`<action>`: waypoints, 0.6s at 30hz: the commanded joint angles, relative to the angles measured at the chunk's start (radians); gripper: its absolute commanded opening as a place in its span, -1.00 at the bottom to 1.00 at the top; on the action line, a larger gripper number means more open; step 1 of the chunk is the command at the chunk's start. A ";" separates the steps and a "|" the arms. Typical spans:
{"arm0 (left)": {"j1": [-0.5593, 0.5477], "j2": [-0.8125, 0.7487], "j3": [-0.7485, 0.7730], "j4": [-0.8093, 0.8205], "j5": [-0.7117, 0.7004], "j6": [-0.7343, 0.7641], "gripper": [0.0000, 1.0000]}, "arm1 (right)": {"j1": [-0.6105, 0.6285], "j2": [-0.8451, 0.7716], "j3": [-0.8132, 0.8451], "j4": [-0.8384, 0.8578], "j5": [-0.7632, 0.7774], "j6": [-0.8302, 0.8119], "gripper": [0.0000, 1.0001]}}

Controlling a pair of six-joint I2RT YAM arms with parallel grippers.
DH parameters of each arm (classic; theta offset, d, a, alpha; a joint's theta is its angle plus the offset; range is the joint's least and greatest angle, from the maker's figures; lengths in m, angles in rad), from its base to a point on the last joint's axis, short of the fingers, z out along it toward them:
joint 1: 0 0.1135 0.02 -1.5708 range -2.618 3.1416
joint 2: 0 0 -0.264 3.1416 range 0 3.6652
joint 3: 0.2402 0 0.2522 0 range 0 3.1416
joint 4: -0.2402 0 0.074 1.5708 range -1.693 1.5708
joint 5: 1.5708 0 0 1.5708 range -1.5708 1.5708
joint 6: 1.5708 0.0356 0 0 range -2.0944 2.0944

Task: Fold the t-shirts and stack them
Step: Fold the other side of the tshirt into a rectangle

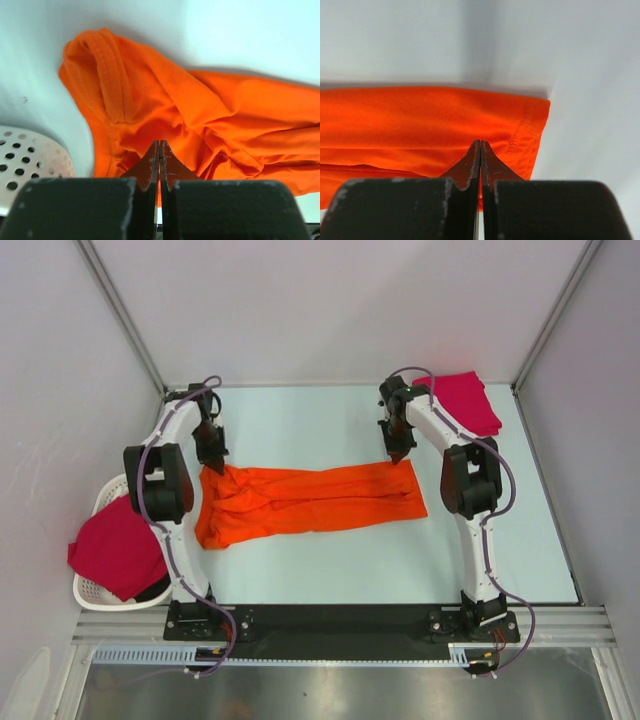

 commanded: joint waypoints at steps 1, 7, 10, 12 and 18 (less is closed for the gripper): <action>-0.003 0.033 0.043 -0.011 0.006 0.010 -1.00 | -0.013 0.028 -0.020 0.005 -0.024 0.002 -1.00; -0.017 0.109 0.090 -0.022 -0.008 0.005 -1.00 | -0.023 0.075 -0.017 -0.002 -0.061 0.005 -1.00; -0.029 0.139 0.113 -0.025 -0.022 0.005 -1.00 | -0.023 0.095 -0.009 -0.004 -0.061 0.005 -1.00; -0.034 0.176 0.126 -0.027 -0.031 0.004 -1.00 | -0.024 0.112 -0.008 -0.002 -0.058 0.005 -1.00; -0.072 0.256 0.178 -0.038 -0.045 -0.016 -1.00 | -0.024 0.154 -0.003 0.013 -0.035 0.005 -1.00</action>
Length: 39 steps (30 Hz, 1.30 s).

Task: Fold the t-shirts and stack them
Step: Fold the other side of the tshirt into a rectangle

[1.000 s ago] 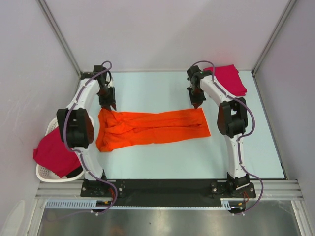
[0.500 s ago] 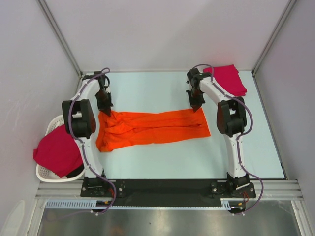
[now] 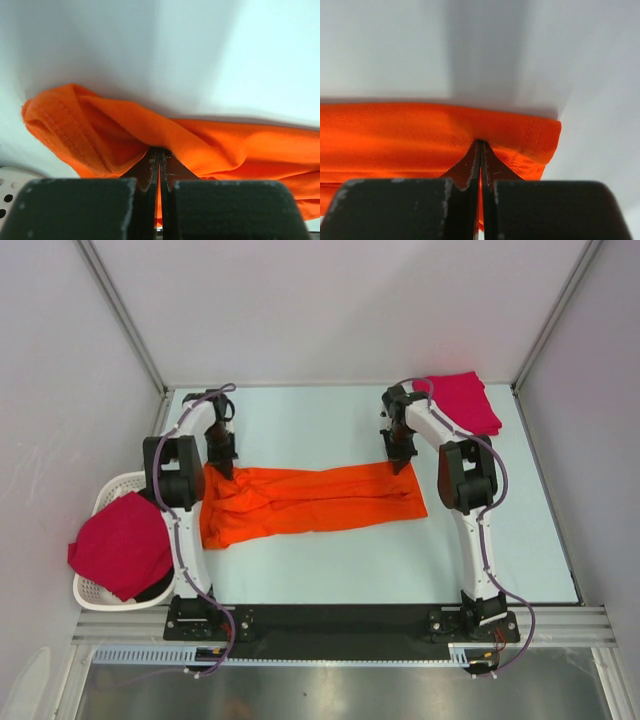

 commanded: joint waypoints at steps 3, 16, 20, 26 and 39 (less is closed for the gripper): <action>-0.042 0.093 0.086 0.000 -0.049 -0.038 -1.00 | -0.002 0.082 0.032 0.023 0.050 0.005 -1.00; -0.079 0.232 0.360 0.000 -0.001 -0.236 -1.00 | -0.051 0.131 0.130 0.029 0.066 0.014 -1.00; -0.099 0.315 0.520 -0.018 0.025 -0.268 -1.00 | -0.047 0.119 0.121 0.084 0.076 0.014 -1.00; -0.116 0.357 0.612 0.009 0.060 -0.302 -1.00 | -0.053 0.163 0.207 0.140 0.096 0.040 -1.00; -0.062 0.279 0.462 -0.063 -0.098 -0.271 -1.00 | -0.073 0.088 0.049 0.151 0.132 0.028 -1.00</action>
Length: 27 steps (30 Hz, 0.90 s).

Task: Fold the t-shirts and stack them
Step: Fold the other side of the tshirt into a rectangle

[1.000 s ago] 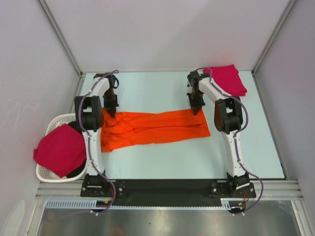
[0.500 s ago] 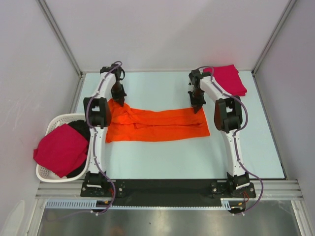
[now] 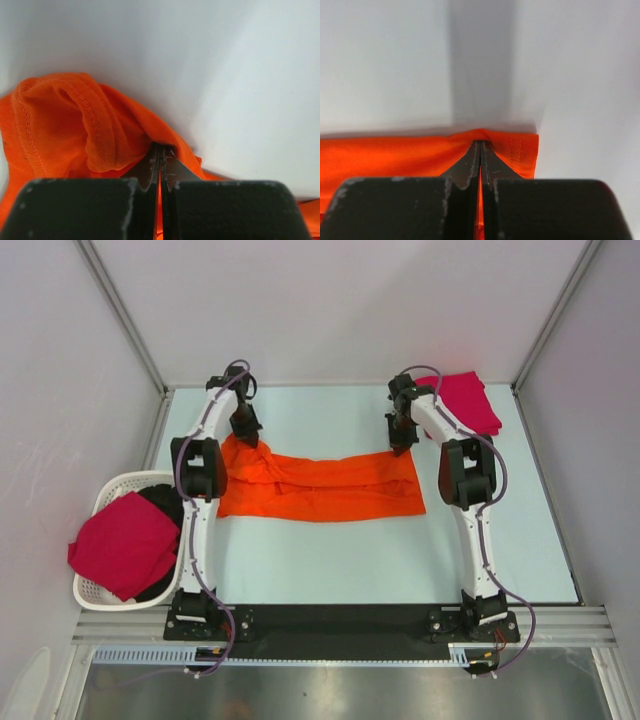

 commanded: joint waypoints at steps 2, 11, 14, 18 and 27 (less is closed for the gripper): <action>0.036 -0.065 -0.163 -0.008 -0.099 0.025 -0.91 | -0.030 -0.060 -0.194 0.104 0.083 -0.014 -1.00; 0.044 -0.301 -0.125 0.049 0.040 0.047 0.64 | -0.034 -0.242 -0.200 0.098 -0.047 -0.006 -1.00; 0.042 -0.422 -0.200 0.063 0.069 0.053 0.61 | -0.033 -0.279 -0.185 0.081 -0.061 -0.012 -1.00; 0.033 -0.550 -0.316 0.063 0.043 0.070 0.37 | -0.028 -0.327 -0.216 0.078 -0.078 -0.015 -1.00; -0.014 -0.731 -0.822 0.086 0.022 0.128 -1.00 | -0.011 -0.374 -0.350 -0.022 -0.146 -0.007 -1.00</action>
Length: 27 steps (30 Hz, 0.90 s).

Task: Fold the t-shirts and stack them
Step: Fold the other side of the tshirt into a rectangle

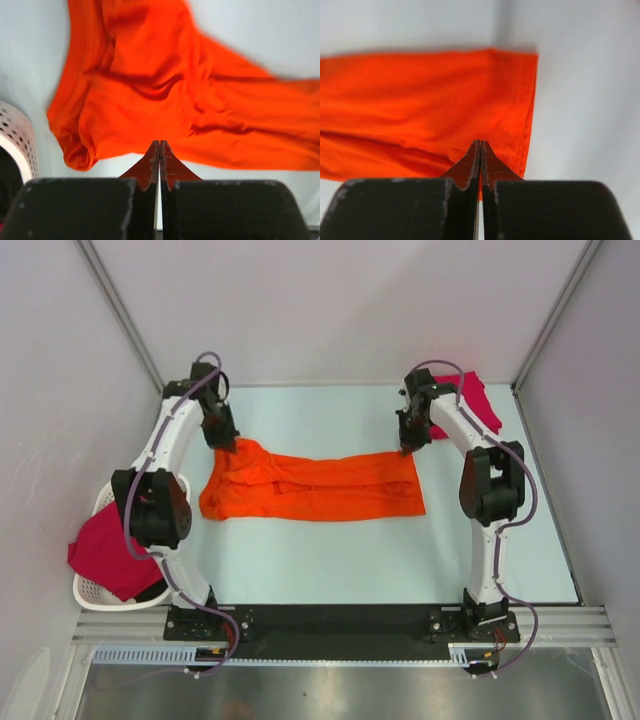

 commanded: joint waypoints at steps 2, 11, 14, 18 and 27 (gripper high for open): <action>-0.054 -0.046 -0.283 0.018 -0.010 0.056 -1.00 | 0.003 -0.091 -0.123 -0.106 -0.063 0.000 -0.94; -0.059 -0.088 -0.409 0.040 -0.013 0.087 -0.83 | -0.130 -0.268 -0.255 -0.149 -0.202 0.015 -0.28; -0.059 -0.065 -0.400 0.042 -0.007 0.095 -0.62 | -0.193 -0.332 -0.319 -0.145 -0.293 0.023 -0.07; -0.061 -0.029 -0.380 0.046 0.016 0.109 -0.33 | -0.265 -0.377 -0.447 -0.097 -0.430 0.026 0.06; -0.071 0.034 -0.358 0.045 0.019 0.139 0.15 | -0.313 -0.249 -0.517 -0.054 -0.644 0.017 0.01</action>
